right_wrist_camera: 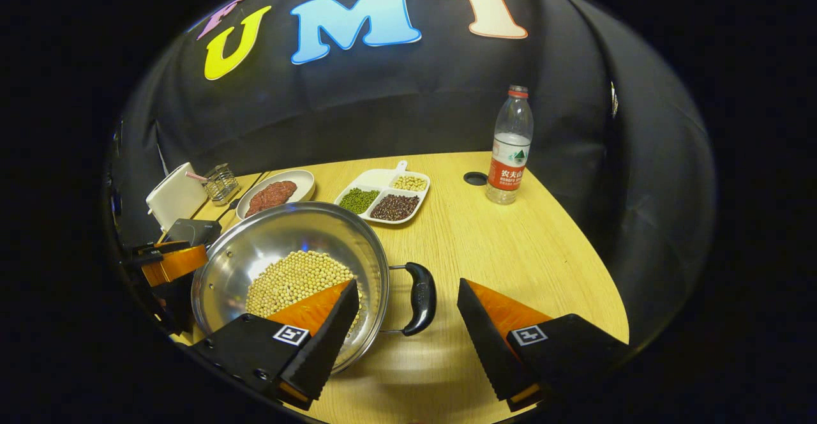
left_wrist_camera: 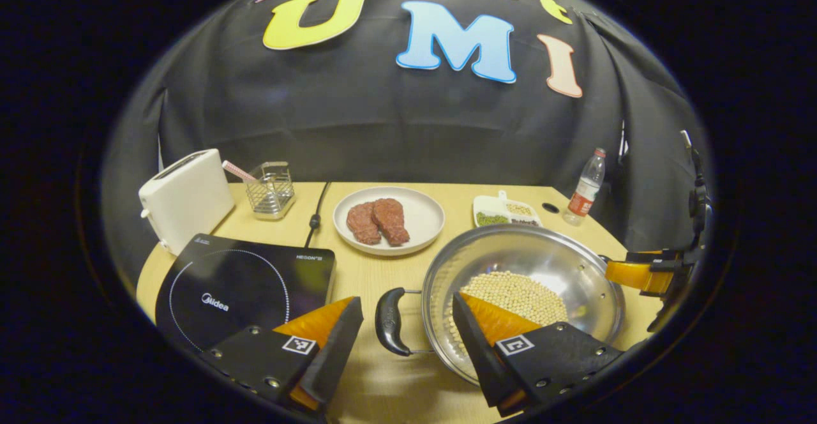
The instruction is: First push the handle of the pot to place it horizontally, then grasp the pot with both hands and set it on the induction cooktop.
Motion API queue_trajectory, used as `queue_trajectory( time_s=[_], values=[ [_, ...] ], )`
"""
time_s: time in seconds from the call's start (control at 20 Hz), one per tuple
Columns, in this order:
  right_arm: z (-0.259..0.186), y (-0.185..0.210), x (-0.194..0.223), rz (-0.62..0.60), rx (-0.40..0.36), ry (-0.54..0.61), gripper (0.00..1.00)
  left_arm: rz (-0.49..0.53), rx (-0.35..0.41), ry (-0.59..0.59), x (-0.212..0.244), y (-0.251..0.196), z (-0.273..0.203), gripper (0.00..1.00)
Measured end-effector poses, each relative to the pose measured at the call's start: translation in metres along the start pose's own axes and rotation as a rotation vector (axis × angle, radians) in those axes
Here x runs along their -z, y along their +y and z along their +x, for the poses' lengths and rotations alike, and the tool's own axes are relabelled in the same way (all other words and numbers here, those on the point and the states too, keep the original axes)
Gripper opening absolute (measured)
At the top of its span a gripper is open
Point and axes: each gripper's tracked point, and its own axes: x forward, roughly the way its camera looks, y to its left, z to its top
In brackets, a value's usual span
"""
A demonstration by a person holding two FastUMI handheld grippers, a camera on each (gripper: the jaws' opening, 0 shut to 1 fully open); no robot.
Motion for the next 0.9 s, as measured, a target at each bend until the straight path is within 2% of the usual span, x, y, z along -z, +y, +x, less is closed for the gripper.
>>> queue_trajectory(
  time_s=[0.4, 0.5, 0.55, 0.6, 0.75, 0.8, 0.85, 0.9],
  values=[
    [0.019, 0.003, 0.011, 0.018, -0.012, 0.052, 0.96, 0.023, -0.011, 0.041, 0.014, -0.003, 0.010, 0.87],
    [0.020, 0.005, 0.014, 0.025, -0.023, 0.067, 0.92, 0.017, -0.015, 0.055, 0.020, -0.004, 0.011, 0.84],
    [0.022, 0.005, 0.015, 0.023, -0.026, 0.073, 0.96, 0.017, -0.018, 0.063, 0.024, -0.005, 0.011, 0.87],
    [0.022, 0.003, 0.016, 0.015, -0.022, 0.076, 0.92, 0.021, -0.021, 0.068, 0.026, -0.005, 0.012, 0.84],
    [0.023, 0.002, 0.017, 0.005, -0.027, 0.081, 0.77, 0.028, -0.019, 0.077, 0.029, -0.010, 0.014, 0.87],
    [0.025, 0.001, 0.017, 0.002, -0.026, 0.080, 0.74, 0.028, -0.018, 0.078, 0.029, -0.011, 0.014, 0.87],
    [0.024, 0.004, 0.015, 0.008, -0.040, 0.080, 0.79, 0.028, -0.021, 0.074, 0.028, -0.012, 0.015, 0.87],
    [0.024, 0.004, 0.016, 0.004, -0.032, 0.076, 0.71, 0.033, -0.028, 0.069, 0.027, -0.012, 0.016, 0.86]
  ],
)
